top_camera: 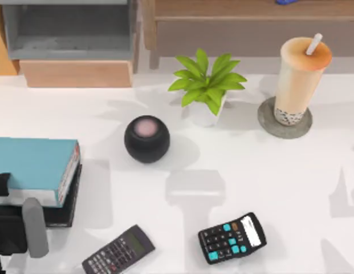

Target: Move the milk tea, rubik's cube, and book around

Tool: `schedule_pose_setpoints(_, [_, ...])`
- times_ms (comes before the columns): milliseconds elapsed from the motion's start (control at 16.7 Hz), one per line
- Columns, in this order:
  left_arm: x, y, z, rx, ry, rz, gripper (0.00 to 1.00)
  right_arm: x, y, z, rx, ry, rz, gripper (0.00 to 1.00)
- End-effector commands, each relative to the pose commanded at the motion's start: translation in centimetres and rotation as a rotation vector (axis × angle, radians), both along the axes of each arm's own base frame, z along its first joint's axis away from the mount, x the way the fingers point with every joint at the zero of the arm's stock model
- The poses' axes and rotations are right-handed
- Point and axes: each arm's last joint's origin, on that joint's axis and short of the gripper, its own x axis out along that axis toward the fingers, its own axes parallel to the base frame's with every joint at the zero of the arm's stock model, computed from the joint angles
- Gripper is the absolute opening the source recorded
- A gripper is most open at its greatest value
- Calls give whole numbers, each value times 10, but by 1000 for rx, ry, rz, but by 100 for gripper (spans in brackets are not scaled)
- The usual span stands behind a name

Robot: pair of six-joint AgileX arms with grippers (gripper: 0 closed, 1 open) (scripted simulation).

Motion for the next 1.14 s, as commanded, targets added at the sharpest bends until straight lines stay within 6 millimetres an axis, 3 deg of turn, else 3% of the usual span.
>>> schedule_pose_setpoints(780, [0, 0, 0, 0, 0, 0, 98, 0, 0, 0, 0, 0, 0, 100])
schedule_pose_setpoints(1140, [0, 0, 0, 0, 0, 0, 100, 0, 0, 0, 0, 0, 0, 100])
